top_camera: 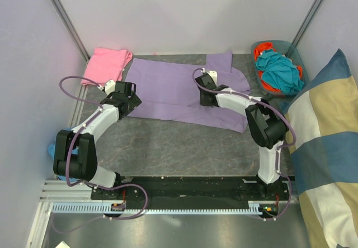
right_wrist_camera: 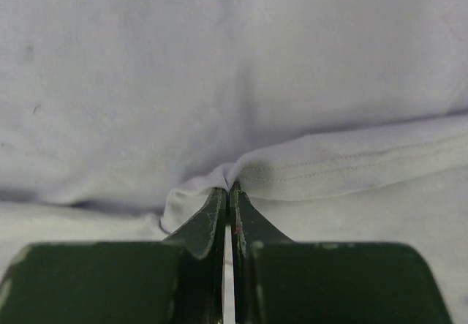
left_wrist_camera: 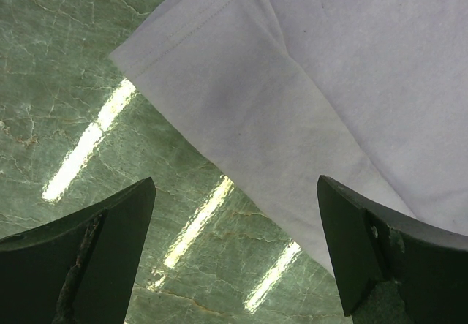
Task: Fold and stack the t-shirts
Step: Fold the flattened tshirt in 1/3 of the way
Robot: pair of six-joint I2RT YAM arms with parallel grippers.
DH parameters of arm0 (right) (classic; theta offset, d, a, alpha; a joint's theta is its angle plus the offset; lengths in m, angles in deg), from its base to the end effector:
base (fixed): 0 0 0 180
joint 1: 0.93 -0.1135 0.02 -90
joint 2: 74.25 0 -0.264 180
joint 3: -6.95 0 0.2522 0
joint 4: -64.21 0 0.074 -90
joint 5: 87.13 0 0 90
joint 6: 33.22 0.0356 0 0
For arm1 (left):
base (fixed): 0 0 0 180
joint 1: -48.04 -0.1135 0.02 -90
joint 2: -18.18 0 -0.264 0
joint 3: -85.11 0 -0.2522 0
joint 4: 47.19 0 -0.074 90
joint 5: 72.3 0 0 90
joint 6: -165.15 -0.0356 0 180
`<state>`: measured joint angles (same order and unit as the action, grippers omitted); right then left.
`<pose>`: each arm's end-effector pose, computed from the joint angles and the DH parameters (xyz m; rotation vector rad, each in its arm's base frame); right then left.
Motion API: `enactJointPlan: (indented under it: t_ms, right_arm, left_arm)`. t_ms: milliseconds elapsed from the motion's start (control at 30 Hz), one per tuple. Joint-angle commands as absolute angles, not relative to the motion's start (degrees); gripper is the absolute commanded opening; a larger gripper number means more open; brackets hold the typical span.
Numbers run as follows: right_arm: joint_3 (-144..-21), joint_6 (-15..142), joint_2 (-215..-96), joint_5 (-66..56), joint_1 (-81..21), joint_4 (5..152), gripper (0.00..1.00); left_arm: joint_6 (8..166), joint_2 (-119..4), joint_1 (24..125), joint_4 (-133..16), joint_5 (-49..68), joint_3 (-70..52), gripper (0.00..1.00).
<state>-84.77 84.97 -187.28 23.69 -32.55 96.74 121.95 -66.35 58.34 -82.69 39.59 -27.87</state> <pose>0.3656 0.2102 0.1782 0.0727 2.4248 0.0085 0.2973 -0.0405 0.2149 -0.8993 2.2313 0.0240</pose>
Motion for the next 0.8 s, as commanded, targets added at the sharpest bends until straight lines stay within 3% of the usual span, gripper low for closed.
enactJointPlan:
  t_ms: [0, 333, 433, 467, 567, 767]
  right_arm:
    - [-90.04, 81.4, -190.88, 23.97, -31.78, 97.75, 0.07]
    - [-94.17, 79.03, -194.39, 22.74, -29.15, 98.45, 0.11]
    - [-95.66, 78.32, -194.92, 22.74, -28.36, 98.36, 0.31]
    - [-96.02, 77.88, -195.1, 22.74, -28.01, 98.36, 0.44]
    - [-97.78, 77.79, -195.71, 22.65, -27.39, 98.45, 0.62]
    - [-101.29, 76.91, -197.65, 21.77, -26.51, 98.36, 0.71]
  left_arm:
    - [122.69, -66.46, 58.32, -81.96, 39.76, -27.25, 1.0]
    - [122.96, -67.07, 58.23, -82.05, 39.23, -27.34, 1.0]
    - [122.96, -67.34, 58.32, -82.05, 38.88, -27.25, 1.0]
    - [122.96, -67.34, 58.23, -82.05, 38.71, -27.25, 1.0]
    - [122.78, -67.25, 58.32, -82.05, 38.71, -27.43, 1.0]
    - [122.69, -67.16, 58.23, -82.13, 38.71, -27.6, 1.0]
